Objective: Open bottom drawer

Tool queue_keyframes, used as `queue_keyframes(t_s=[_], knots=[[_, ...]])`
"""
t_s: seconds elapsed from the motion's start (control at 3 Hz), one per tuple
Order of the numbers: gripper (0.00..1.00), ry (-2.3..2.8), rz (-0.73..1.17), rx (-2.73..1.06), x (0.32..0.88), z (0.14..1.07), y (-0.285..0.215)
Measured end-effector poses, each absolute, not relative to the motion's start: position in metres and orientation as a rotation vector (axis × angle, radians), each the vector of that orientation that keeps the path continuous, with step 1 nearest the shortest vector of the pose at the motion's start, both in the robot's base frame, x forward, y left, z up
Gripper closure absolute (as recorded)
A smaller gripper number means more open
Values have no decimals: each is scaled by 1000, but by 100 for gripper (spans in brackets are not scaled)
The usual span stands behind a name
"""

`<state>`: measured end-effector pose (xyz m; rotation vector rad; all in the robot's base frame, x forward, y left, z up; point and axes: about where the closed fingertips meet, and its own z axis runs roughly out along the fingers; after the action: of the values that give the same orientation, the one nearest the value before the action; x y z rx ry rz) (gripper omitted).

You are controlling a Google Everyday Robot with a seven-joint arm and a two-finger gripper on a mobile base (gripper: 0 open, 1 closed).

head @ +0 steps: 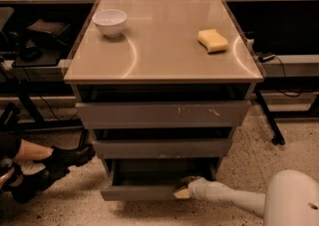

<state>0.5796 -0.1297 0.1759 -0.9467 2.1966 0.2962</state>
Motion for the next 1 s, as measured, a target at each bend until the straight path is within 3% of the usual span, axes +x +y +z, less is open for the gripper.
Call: queue_keyframes(t_s=[1.0], knots=[[100, 2125, 318, -981, 547, 180, -119]])
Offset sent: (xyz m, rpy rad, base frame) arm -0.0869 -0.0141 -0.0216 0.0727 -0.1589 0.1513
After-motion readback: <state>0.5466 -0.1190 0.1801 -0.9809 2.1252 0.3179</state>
